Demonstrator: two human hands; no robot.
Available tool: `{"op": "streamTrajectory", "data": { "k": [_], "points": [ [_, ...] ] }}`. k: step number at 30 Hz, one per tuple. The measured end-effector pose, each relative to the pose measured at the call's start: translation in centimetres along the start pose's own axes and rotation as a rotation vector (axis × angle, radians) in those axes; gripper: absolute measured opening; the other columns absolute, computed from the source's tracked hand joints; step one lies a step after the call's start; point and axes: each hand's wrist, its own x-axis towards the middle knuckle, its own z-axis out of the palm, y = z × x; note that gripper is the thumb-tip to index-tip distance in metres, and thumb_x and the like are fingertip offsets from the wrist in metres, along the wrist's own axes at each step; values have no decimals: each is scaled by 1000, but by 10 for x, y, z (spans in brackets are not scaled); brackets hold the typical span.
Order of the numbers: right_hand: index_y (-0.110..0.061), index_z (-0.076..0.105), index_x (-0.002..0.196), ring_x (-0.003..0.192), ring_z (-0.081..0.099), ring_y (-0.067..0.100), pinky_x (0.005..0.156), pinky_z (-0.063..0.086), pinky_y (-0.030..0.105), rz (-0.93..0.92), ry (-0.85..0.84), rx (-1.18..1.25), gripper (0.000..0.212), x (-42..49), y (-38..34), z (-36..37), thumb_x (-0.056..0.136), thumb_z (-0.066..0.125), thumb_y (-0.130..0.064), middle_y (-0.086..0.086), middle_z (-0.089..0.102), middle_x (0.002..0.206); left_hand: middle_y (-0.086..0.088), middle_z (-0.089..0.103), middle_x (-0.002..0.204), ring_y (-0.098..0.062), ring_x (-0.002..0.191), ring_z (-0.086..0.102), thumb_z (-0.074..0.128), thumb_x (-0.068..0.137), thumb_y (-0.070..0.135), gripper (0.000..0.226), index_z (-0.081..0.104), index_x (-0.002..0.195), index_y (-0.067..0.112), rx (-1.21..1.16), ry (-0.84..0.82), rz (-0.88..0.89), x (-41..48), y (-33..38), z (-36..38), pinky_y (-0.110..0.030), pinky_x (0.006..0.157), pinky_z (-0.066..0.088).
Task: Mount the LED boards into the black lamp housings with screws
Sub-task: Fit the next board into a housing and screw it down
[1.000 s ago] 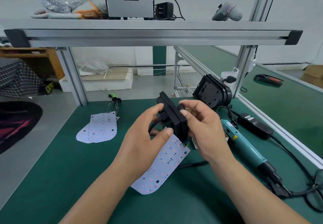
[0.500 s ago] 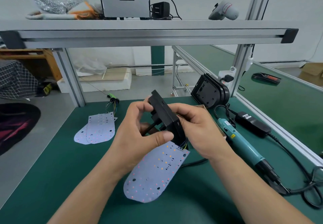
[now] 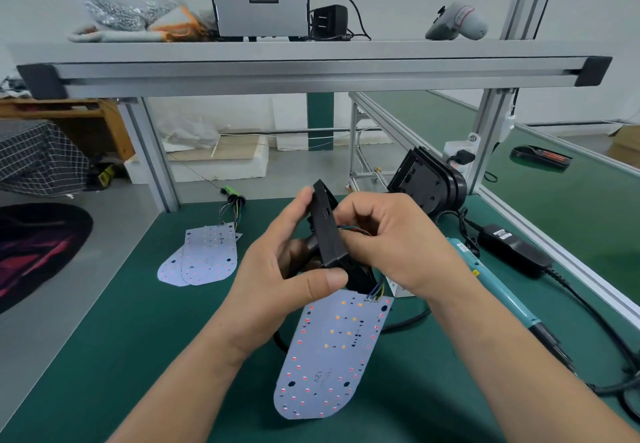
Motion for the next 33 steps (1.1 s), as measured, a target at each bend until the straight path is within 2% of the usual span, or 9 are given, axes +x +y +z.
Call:
{"op": "streamTrajectory", "data": {
  "k": [3, 7, 10, 13, 18, 24, 28, 31, 33],
  "points": [
    [-25, 76, 82, 60, 59, 14, 55, 49, 21, 28, -16, 15, 26, -1, -1, -2, 91, 75, 0, 1, 73, 72, 14, 74, 129, -15, 124, 69, 84, 72, 23, 109, 27, 165, 26, 10, -4, -7, 0, 1, 2, -22, 93, 56],
    [-19, 74, 86, 59, 61, 13, 52, 49, 20, 38, -33, 117, 19, -2, -1, -3, 91, 78, -1, 1, 73, 74, 2, 75, 129, -29, 123, 70, 82, 70, 26, 110, 26, 165, 32, 14, -17, -3, 1, 3, 2, -41, 97, 60],
    [-12, 70, 90, 56, 59, 18, 52, 50, 25, 51, 55, 177, 12, 0, 2, 4, 91, 80, -5, 1, 69, 68, 5, 74, 132, -22, 123, 70, 80, 72, 23, 108, 25, 165, 29, 5, -6, 6, 2, 4, -1, -29, 94, 59],
    [-22, 73, 85, 56, 57, 11, 56, 51, 23, 4, 53, 94, 17, -2, 3, 5, 92, 80, -8, -4, 67, 65, 15, 73, 132, -11, 124, 68, 80, 73, 22, 108, 25, 165, 26, 10, 12, -6, 1, 3, -4, -19, 92, 55],
    [-17, 77, 89, 68, 63, 20, 65, 54, 29, 10, -29, 154, 14, -4, 3, 0, 97, 75, -6, 12, 73, 79, 7, 73, 134, -19, 125, 69, 83, 75, 19, 109, 24, 166, 30, 34, -17, -14, 1, -1, -4, -26, 98, 56],
    [-23, 70, 75, 60, 57, 16, 57, 49, 30, 32, 110, 180, 26, -1, 11, 15, 93, 78, -6, 3, 65, 66, -5, 74, 131, -27, 126, 69, 87, 76, 21, 107, 28, 165, 35, 82, -18, -11, 4, -1, -12, -36, 106, 54],
    [-19, 81, 90, 71, 64, 15, 64, 54, 31, 4, 47, 144, 13, -5, 9, 11, 96, 76, -8, 5, 76, 79, 10, 73, 133, -23, 127, 68, 88, 74, 22, 107, 30, 164, 33, 129, 18, -3, 2, -2, -12, -43, 113, 51],
    [-17, 82, 102, 79, 68, 19, 74, 57, 32, 10, -17, 112, 21, -8, 9, 5, 100, 67, -3, 5, 79, 90, 18, 72, 131, -19, 128, 67, 88, 71, 24, 109, 31, 164, 33, 129, 38, -2, 2, -4, -11, -42, 114, 50],
    [-17, 81, 105, 91, 72, 38, 87, 60, 50, 19, -56, 107, 23, -8, 11, 3, 103, 63, -3, 11, 79, 98, 18, 71, 134, -19, 129, 66, 89, 71, 25, 109, 32, 163, 34, 136, 44, 2, 3, -4, -10, -38, 113, 51]
  ]
}}
